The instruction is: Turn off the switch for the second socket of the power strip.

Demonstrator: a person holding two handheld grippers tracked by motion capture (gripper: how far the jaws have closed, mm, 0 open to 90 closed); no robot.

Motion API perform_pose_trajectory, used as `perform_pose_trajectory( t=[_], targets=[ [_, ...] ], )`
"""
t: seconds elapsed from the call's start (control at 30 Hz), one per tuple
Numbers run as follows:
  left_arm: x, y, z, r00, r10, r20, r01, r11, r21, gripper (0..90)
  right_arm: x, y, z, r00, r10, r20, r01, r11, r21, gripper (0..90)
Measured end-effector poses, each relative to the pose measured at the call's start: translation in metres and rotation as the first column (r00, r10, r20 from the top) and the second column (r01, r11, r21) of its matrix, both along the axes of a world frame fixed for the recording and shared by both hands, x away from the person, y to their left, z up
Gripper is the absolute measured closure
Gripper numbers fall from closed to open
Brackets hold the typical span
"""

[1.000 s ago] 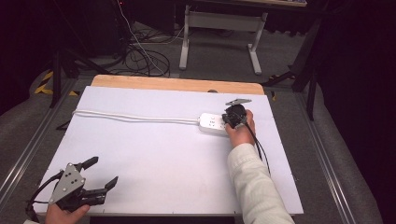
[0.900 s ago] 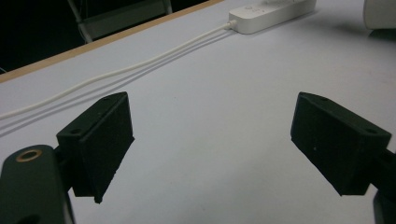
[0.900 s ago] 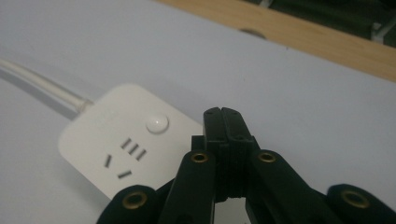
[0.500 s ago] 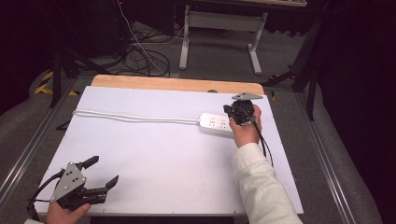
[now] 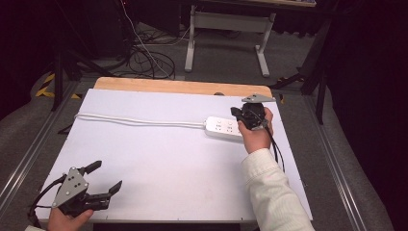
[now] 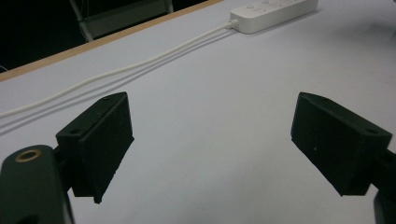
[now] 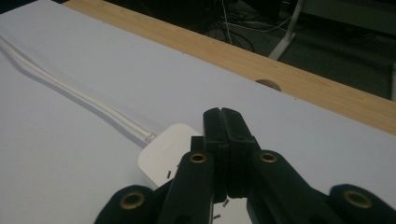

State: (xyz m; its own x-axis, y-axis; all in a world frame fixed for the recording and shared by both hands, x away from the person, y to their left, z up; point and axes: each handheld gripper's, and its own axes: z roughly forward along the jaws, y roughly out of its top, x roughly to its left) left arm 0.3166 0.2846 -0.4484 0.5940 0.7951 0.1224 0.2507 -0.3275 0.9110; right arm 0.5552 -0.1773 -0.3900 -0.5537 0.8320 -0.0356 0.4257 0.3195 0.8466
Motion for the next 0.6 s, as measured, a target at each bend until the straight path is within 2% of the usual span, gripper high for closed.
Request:
perform_pose_trajectory(
  t=[0.07, 0.1, 0.13, 0.17, 0.2, 0.3, 0.43, 0.6],
  targets=[
    [0.0, 0.0, 0.0, 1.0, -0.001, 0.001, 0.001, 1.0, 0.002, 13.5, -0.001, 0.0, 0.001, 1.0, 0.006, 0.0, -0.006, 1.0, 0.007, 85.1],
    [0.0, 0.0, 0.0, 1.0, 0.0, 0.0, 0.0, 1.0, 0.0, 13.5, -0.002, 0.0, 0.002, 0.9999, 0.016, 0.003, -0.016, 0.9998, 0.014, 80.1],
    [0.0, 0.0, 0.0, 1.0, 0.0, 0.001, 0.0, 1.0, 0.0, 13.5, -0.004, -0.001, 0.004, 0.9997, 0.025, 0.004, -0.025, 0.9992, 0.032, 68.7],
    [0.0, 0.0, 0.0, 1.0, 0.0, 0.003, 0.0, 1.0, 0.001, 13.5, -0.004, -0.001, 0.004, 0.9997, 0.025, 0.004, -0.025, 0.9992, 0.032, 68.7],
    [0.0, 0.0, 0.0, 1.0, 0.0, 0.003, 0.0, 1.0, -0.001, 13.5, -0.007, -0.002, 0.006, 0.9996, 0.028, 0.004, -0.028, 0.999, 0.035, 61.0],
    [-0.001, 0.0, 0.0, 1.0, -0.001, 0.0, 0.001, 1.0, 0.002, 13.5, -0.011, -0.003, 0.008, 0.9991, 0.041, 0.004, -0.041, 0.9982, 0.043, 56.4],
    [-0.001, 0.0, 0.0, 1.0, 0.002, 0.003, -0.002, 1.0, 0.001, 13.4, -0.025, -0.005, 0.018, 0.997, 0.07, 0.034, -0.071, 0.9965, 0.044, 47.0],
    [-0.001, 0.0, 0.001, 1.0, 0.004, 0.002, -0.004, 1.0, 0.002, 13.3, -0.038, -0.006, 0.024, 0.9939, 0.1, 0.046, -0.103, 0.9931, 0.057, 42.5]
  ],
)
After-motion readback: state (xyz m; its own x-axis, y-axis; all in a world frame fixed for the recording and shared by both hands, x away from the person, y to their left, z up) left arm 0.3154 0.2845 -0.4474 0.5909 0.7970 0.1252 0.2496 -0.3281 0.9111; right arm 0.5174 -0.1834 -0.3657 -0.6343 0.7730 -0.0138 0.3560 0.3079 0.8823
